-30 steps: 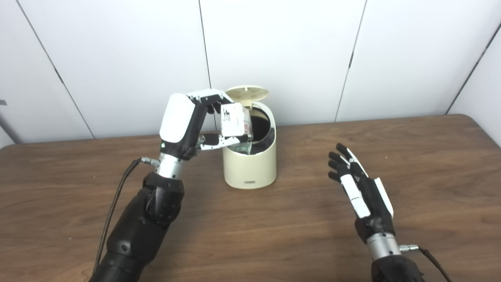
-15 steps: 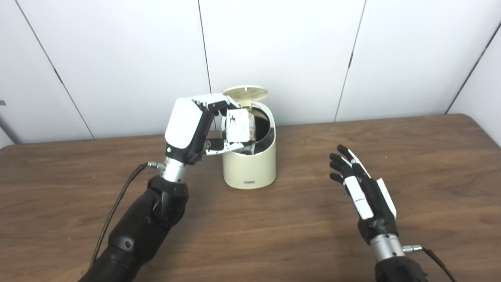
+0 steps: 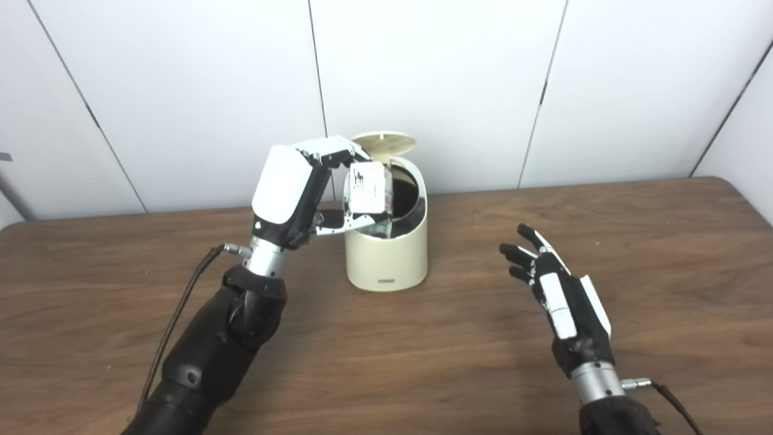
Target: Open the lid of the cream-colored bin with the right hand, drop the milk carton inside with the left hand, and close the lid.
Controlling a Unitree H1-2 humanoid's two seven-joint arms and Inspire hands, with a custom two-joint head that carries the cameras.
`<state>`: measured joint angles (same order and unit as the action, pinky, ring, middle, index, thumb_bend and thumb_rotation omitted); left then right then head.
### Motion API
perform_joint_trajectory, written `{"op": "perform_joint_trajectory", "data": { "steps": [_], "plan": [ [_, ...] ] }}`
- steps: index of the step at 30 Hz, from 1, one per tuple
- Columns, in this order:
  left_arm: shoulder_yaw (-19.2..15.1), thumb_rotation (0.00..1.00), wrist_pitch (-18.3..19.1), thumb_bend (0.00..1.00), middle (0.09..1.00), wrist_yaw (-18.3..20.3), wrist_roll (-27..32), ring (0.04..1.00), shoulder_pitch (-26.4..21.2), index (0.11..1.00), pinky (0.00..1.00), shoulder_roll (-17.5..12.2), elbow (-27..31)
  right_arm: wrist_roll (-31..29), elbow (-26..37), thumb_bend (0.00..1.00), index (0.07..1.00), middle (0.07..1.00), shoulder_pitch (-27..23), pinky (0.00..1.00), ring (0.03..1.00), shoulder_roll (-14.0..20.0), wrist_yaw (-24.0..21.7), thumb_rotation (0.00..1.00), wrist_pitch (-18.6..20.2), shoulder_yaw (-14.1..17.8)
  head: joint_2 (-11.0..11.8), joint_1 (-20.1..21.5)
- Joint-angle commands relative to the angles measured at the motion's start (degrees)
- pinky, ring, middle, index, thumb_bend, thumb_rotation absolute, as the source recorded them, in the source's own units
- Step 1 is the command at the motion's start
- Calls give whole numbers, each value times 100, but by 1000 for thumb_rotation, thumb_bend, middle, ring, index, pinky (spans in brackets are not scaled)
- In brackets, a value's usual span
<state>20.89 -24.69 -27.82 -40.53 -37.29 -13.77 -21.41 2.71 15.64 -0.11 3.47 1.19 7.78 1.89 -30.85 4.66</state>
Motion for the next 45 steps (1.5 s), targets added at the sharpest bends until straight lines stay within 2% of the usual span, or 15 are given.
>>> {"op": "perform_joint_trajectory", "data": {
  "steps": [1, 6, 9, 16, 19, 22, 23, 24, 25, 26, 28, 36, 41, 43, 45],
  "plan": [
    [-147, 38, 11, 997, 657, 149, 76, 543, -210, 626, 445, 19, 239, -30, 99, 621, 870, 764, -119, 847, 841, 24, -14, 1000, -348, 19, -3, 8],
    [-317, 99, 92, 1000, 659, 487, 78, 508, -162, 651, 415, 63, 337, -37, 24, 610, 863, 751, -144, 847, 832, 17, 15, 1000, -421, 48, -13, -5],
    [-394, 92, 131, 1000, 662, 665, 141, 479, -115, 669, 396, 92, 414, -24, 75, 577, 865, 750, -153, 841, 829, -7, 31, 1000, -378, 44, -13, -5],
    [-529, 77, -39, 1000, 656, 711, 110, 446, -97, 682, 380, 112, 393, -11, 17, 547, 874, 758, -182, 841, 833, 0, 37, 984, -419, 42, 7, -32],
    [-564, 58, -135, 1000, 641, 733, 258, 440, -75, 667, 384, 119, 429, 18, 71, 538, 879, 767, -188, 829, 828, -16, 51, 975, -345, 33, 9, -38],
    [-604, 6, -221, 1000, 567, 687, 627, 410, -19, 595, 362, 165, 539, 37, 60, 529, 885, 756, -192, 827, 819, -29, 72, 963, -368, 35, 5, -33],
    [-680, 2, -220, 982, 542, 682, 777, 397, 39, 569, 353, 227, 651, 36, 62, 536, 888, 757, -194, 820, 818, -32, 75, 960, -373, 35, -3, -30],
    [-736, 1, -219, 747, 513, 686, 879, 389, 80, 551, 351, 268, 729, 34, 66, 544, 888, 759, -195, 818, 817, -36, 77, 959, -372, 35, -6, -33],
    [-832, 0, -194, 626, 498, 745, 1038, 385, 142, 541, 350, 338, 839, 30, 66, 548, 888, 760, -197, 817, 817, -36, 76, 957, -371, 37, -6, -35],
    [-930, 0, -60, 553, 496, 896, 1262, 394, 227, 517, 357, 402, 1020, 29, 73, 552, 890, 767, -200, 820, 820, -37, 77, 956, -363, 38, -6, -35],
    [-1086, 0, 182, 516, 510, 1191, 1613, 413, 391, 490, 363, 460, 1408, 27, 132, 563, 893, 780, -203, 815, 830, -61, 84, 953, -287, 35, -6, -35],
    [-1866, 0, 1116, 503, 503, 1843, 2426, 423, 1067, 482, 355, 420, 2591, -11, 202, 541, 910, 865, -308, 815, 878, -70, 26, 970, -212, -8, -45, -192],
    [-2359, 0, 2815, 504, 505, 2277, 3228, 431, 1583, 488, 364, 550, 3420, -95, 172, 562, 894, 908, -698, 844, 910, 52, -165, 921, -181, -87, -82, -202],
    [-2484, 0, 3307, 505, 505, 2446, 3508, 433, 1781, 497, 387, 533, 3694, -188, 173, 596, 895, 920, -914, 846, 919, 75, -259, 877, -147, -115, -93, -203],
    [-2582, 0, 3591, 514, 471, 2585, 3771, 433, 1991, 519, 363, 530, 3859, -135, 194, 654, 903, 925, -1166, 856, 927, 131, -334, 828, -81, -198, -100, -203]
  ]
}}
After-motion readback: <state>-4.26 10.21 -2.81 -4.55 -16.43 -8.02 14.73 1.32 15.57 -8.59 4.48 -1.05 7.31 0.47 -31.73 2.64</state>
